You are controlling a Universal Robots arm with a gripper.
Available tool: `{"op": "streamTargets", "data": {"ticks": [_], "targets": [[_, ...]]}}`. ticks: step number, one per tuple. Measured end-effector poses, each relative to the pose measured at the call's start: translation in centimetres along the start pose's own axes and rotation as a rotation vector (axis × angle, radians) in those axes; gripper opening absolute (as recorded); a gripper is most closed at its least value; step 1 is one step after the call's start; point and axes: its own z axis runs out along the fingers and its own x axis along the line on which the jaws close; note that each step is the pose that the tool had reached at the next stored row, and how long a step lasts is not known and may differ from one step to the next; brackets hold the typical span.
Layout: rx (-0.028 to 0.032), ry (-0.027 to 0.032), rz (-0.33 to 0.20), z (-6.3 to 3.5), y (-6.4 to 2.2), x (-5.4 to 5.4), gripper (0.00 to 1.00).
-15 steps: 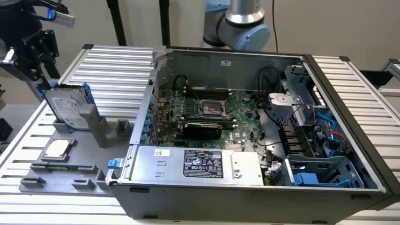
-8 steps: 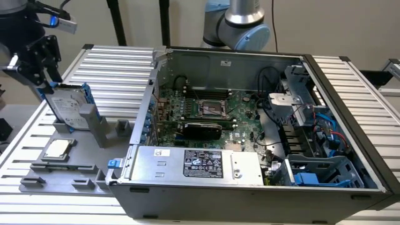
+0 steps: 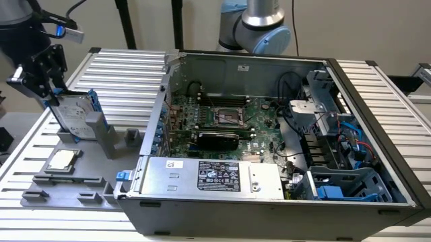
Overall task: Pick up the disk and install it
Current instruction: 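Pick up the disk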
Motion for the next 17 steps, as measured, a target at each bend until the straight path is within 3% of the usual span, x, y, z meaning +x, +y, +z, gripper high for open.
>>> {"op": "streamTargets", "data": {"ticks": [10, 17], "targets": [[0.0000, -0.0001, -0.001, 1.78, 0.08, 0.0, 1.00], [0.0000, 0.0000, -0.002, 1.93, 0.09, 0.0, 1.00]]}}
